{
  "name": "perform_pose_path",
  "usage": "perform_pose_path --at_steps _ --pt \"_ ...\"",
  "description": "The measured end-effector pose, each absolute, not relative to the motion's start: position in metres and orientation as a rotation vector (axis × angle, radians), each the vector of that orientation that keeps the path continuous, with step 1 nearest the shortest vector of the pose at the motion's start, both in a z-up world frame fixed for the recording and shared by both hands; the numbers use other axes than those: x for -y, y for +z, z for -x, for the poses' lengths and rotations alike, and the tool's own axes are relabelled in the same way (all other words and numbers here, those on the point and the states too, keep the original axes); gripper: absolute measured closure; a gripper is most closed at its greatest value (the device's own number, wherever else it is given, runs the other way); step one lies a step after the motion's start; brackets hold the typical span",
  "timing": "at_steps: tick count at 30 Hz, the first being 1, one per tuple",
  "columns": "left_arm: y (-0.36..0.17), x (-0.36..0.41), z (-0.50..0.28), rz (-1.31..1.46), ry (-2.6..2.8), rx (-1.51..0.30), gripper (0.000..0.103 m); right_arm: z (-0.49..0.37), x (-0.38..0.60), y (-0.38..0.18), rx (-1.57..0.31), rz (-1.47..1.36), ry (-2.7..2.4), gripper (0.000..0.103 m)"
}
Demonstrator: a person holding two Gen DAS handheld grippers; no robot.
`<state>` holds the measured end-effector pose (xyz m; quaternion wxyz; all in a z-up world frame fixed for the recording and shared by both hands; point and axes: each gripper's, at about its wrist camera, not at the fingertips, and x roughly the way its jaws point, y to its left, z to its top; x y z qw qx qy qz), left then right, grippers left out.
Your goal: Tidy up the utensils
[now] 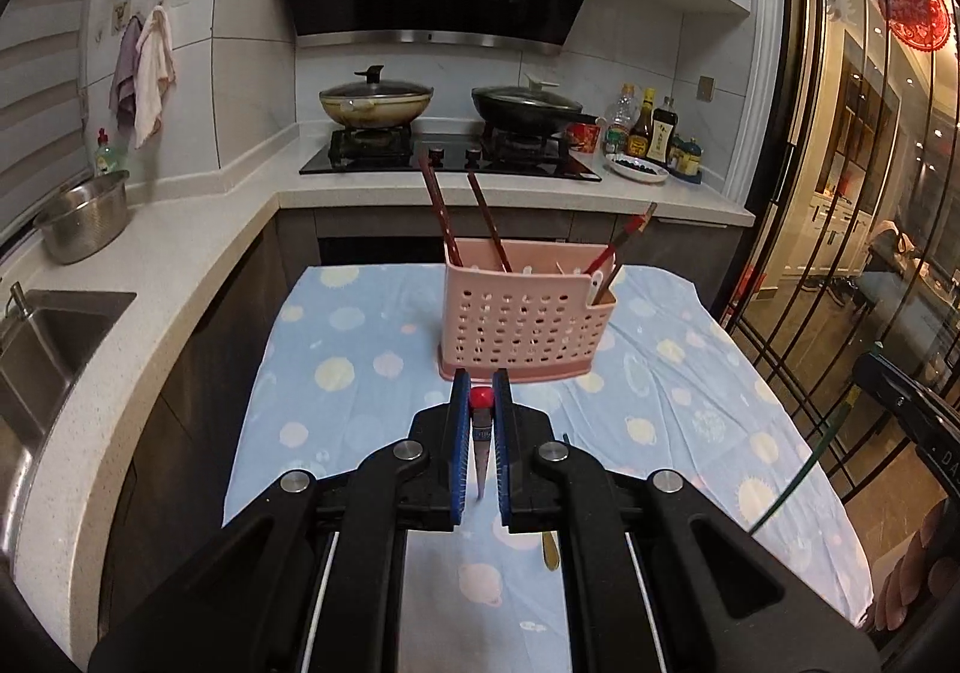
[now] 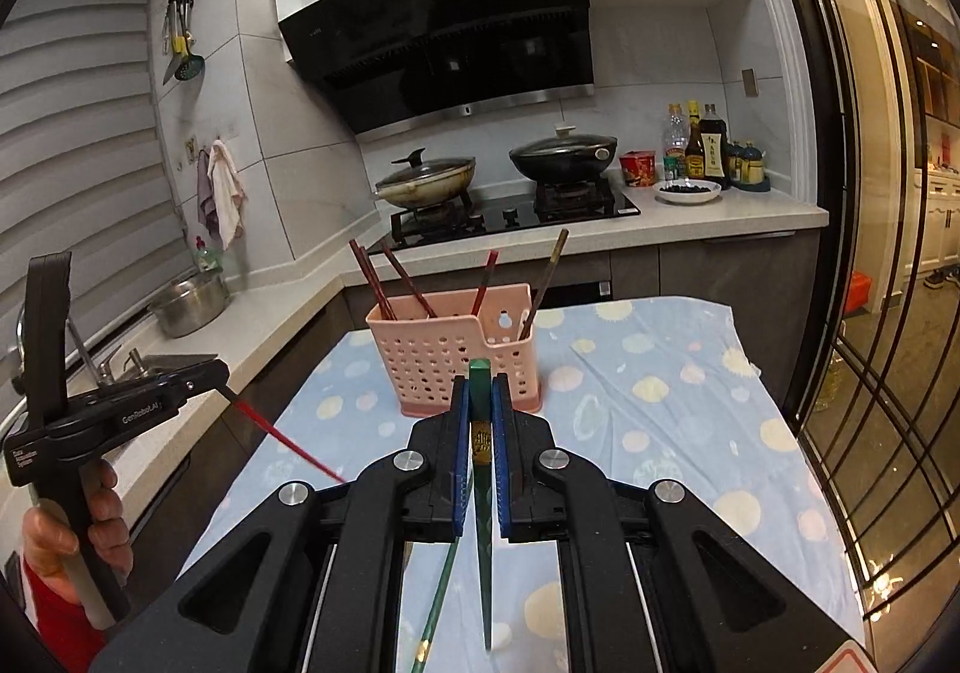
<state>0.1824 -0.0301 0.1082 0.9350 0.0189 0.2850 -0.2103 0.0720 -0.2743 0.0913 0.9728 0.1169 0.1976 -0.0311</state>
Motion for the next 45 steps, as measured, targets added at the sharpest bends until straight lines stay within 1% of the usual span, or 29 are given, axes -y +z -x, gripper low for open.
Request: perform_pose_path --at_steps 12,15,18,21,23,24,25,26,27,28,33,36,43,45 --pt "0.167 0.049 -0.219 -0.053 -0.448 -0.445 0.101 -0.131 0.274 0.155 -0.268 -0.222 -0.012 0.096" --pt "0.174 0.052 -0.226 -0.055 -0.45 -0.43 0.101 -0.145 0.271 0.163 -0.258 -0.211 -0.006 0.096" --pt "0.171 0.05 -0.231 -0.048 -0.452 -0.441 0.101 -0.154 0.267 0.159 -0.271 -0.209 0.004 0.096" --pt "0.153 0.044 -0.239 -0.051 -0.439 -0.489 0.1 -0.155 0.263 0.143 -0.305 -0.206 0.004 0.096" --pt "0.129 0.04 -0.25 -0.042 -0.43 -0.555 0.099 -0.154 0.264 0.131 -0.328 -0.217 -0.001 0.096" --pt "0.115 0.039 -0.256 -0.032 -0.435 -0.599 0.095 -0.153 0.265 0.124 -0.341 -0.227 -0.003 0.096" --pt "0.103 0.037 -0.263 -0.019 -0.431 -0.64 0.085 -0.153 0.266 0.118 -0.353 -0.236 -0.006 0.096" --pt "0.089 0.036 -0.269 -0.012 -0.424 -0.677 0.078 -0.153 0.267 0.112 -0.365 -0.244 -0.013 0.096" --pt "0.077 0.036 -0.273 -0.015 -0.415 -0.7 0.064 -0.152 0.268 0.107 -0.373 -0.247 -0.022 0.096" --pt "0.063 0.037 -0.278 -0.021 -0.4 -0.727 0.057 -0.152 0.269 0.102 -0.381 -0.25 -0.036 0.096" --pt "0.003 0.047 -0.306 -0.035 -0.38 -0.865 0.057 -0.159 0.278 0.091 -0.402 -0.254 -0.078 0.096" --pt "-0.022 0.059 -0.323 -0.06 -0.376 -0.912 0.057 -0.167 0.282 0.089 -0.402 -0.253 -0.079 0.096" --pt "-0.06 0.082 -0.363 -0.099 -0.373 -0.982 0.057 -0.193 0.287 0.088 -0.394 -0.258 -0.066 0.096" --pt "-0.069 0.087 -0.372 -0.111 -0.369 -0.999 0.059 -0.2 0.288 0.086 -0.397 -0.261 -0.064 0.096"
